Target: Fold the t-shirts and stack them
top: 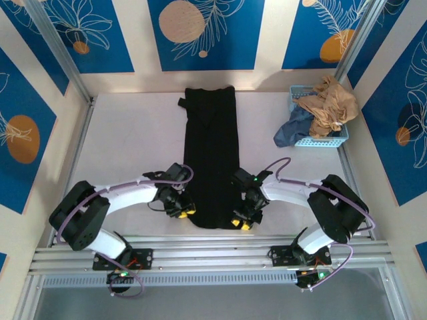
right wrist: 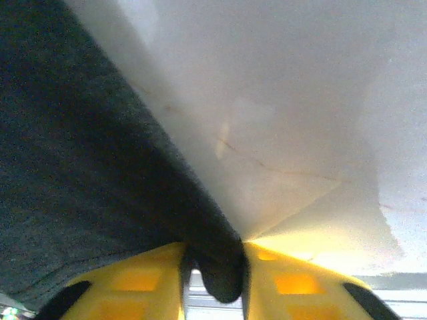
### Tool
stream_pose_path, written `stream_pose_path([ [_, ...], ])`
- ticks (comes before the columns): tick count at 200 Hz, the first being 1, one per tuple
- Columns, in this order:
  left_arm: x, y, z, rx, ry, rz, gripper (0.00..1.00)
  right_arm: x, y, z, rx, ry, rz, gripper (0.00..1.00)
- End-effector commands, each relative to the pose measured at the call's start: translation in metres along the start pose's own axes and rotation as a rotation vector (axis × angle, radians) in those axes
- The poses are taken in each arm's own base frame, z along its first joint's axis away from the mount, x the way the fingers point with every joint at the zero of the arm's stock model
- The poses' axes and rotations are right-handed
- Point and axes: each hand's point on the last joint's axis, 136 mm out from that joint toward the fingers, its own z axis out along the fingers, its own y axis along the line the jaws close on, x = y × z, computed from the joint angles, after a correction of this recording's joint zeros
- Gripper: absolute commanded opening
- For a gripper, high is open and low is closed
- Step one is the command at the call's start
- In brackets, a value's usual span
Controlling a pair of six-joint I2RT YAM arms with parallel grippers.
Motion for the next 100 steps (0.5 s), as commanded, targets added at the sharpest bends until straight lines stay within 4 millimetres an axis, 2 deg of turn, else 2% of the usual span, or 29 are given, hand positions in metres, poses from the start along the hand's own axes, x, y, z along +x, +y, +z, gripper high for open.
stream_pose_path([
  [1,0.004,0.002,-0.004,-0.028,-0.001,0.034,0.15,-0.003,0.002,-0.001,0.016,-0.021,0.008,0.17],
  [27,0.015,0.013,-0.012,-0.058,0.020,0.051,0.00,-0.002,-0.002,-0.007,0.029,-0.034,0.005,0.01],
  [62,0.042,0.027,-0.026,-0.047,0.064,0.068,0.00,0.021,-0.013,-0.025,0.011,0.013,-0.008,0.00],
  [81,0.045,0.017,-0.046,0.014,0.022,0.076,0.00,0.032,-0.011,-0.045,-0.041,0.011,-0.017,0.00],
  [100,0.034,-0.002,-0.067,0.071,-0.058,0.068,0.00,0.031,0.001,-0.065,-0.110,-0.004,-0.011,0.00],
])
